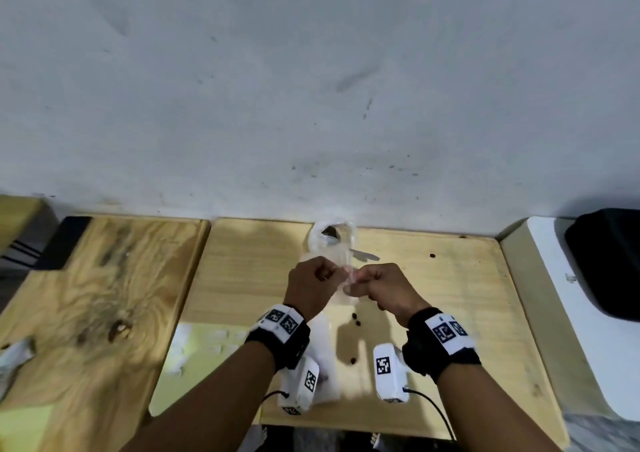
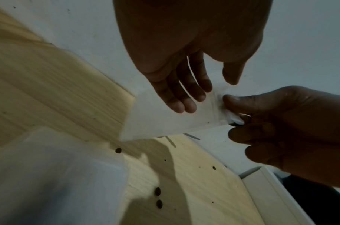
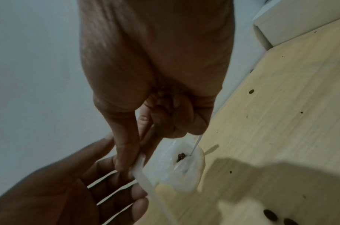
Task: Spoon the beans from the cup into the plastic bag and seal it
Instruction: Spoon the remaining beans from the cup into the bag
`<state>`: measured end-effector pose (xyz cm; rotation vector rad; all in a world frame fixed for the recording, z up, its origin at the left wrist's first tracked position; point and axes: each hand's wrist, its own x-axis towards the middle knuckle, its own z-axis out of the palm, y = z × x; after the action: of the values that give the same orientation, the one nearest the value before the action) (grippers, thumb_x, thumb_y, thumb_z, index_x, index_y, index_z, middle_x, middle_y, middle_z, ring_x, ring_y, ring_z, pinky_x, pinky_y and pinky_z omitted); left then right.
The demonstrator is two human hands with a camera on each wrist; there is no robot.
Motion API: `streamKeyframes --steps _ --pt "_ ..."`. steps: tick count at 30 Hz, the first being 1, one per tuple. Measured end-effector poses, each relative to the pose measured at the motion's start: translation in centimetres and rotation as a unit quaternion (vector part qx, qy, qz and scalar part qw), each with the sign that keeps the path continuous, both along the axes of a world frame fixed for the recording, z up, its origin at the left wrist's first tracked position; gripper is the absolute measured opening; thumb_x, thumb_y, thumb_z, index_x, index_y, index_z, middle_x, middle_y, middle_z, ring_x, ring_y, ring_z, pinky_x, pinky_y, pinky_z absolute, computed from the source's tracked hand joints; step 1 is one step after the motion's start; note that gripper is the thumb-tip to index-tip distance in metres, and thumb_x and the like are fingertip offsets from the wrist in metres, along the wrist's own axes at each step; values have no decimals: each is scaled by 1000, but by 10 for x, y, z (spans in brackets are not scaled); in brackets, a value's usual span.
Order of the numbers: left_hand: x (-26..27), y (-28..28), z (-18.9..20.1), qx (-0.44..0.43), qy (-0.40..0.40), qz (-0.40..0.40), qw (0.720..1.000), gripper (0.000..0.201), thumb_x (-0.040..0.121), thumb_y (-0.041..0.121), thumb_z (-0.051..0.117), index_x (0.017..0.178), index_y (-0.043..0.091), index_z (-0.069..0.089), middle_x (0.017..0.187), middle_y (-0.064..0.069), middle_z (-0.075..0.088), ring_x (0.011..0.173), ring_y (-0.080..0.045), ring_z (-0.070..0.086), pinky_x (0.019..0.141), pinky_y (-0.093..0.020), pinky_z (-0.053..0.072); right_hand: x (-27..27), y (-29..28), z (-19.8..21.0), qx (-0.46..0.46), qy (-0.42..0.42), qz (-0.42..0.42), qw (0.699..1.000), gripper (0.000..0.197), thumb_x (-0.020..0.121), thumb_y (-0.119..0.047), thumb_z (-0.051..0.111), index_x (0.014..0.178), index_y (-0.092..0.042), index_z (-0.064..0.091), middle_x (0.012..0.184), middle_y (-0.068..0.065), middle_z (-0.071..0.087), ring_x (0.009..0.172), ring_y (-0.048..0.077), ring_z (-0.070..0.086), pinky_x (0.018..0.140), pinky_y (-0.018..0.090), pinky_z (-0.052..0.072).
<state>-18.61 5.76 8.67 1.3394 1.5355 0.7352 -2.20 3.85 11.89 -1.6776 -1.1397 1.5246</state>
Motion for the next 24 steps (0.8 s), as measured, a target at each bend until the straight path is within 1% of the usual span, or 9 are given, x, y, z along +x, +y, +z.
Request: streamKeyframes --steps 2,4,7,11,14,16,17,21,24 --pt "-3 0 1 -16 -22 13 1000 46 68 58 73 68 13 63 64 -5 70 67 -26 68 67 -38 58 -7 -2 0 3 19 6 1000 21 78 12 74 72 -6 65 61 -3 67 49 -5 59 42 7 37" --pt "-4 0 7 -33 -64 19 997 39 74 45 75 70 8 63 66 -10 71 66 -29 70 65 -40 61 -10 -2 -1 5 25 21 999 17 79 6 76 74 -7 66 65 -3 69 52 -4 60 43 8 36" --pt "-5 1 17 -67 -123 27 990 25 84 23 67 69 4 63 66 -13 70 65 -32 72 67 -45 61 -10 0 -5 -9 9 41 999 12 82 -16 80 75 -17 70 63 -9 62 53 4 48 48 18 32" --pt "-8 2 26 -99 -149 17 984 21 87 6 50 67 3 57 61 -16 68 64 -34 72 69 -47 60 -5 1 -6 -11 18 30 999 12 86 -20 75 77 -17 68 64 -8 57 58 9 44 51 22 33" --pt "-5 1 29 -90 -119 -1 989 19 81 9 54 69 -5 55 63 -20 69 63 -33 72 71 -51 60 -7 -2 -4 30 -23 41 998 13 88 -18 74 77 -14 68 65 -10 58 51 3 46 47 16 35" --pt "-3 1 31 -86 -94 -18 992 23 78 15 55 74 -8 55 65 -21 70 62 -33 72 71 -53 59 -8 -2 -6 56 -49 54 996 13 88 -15 73 77 -12 67 68 -9 60 50 -2 47 52 15 38" --pt "-1 0 31 -91 -92 -31 991 24 80 14 54 76 -9 55 65 -21 69 61 -35 71 69 -53 59 -8 -1 -8 63 -65 58 994 14 88 -15 73 76 -13 67 71 -8 61 50 -2 48 57 18 40" --pt "2 -2 34 -98 -52 -72 991 19 88 12 46 73 1 53 60 -17 59 56 -39 69 50 -35 54 -3 1 -14 83 -136 47 986 17 84 -23 68 69 -20 60 73 -9 63 52 2 52 61 28 44" --pt "2 -3 36 -68 -3 -96 993 22 85 17 50 66 5 49 55 -13 58 49 -33 67 48 -31 49 0 0 -16 121 -172 43 977 14 79 -30 63 71 -21 55 76 -4 68 65 11 60 65 36 52"
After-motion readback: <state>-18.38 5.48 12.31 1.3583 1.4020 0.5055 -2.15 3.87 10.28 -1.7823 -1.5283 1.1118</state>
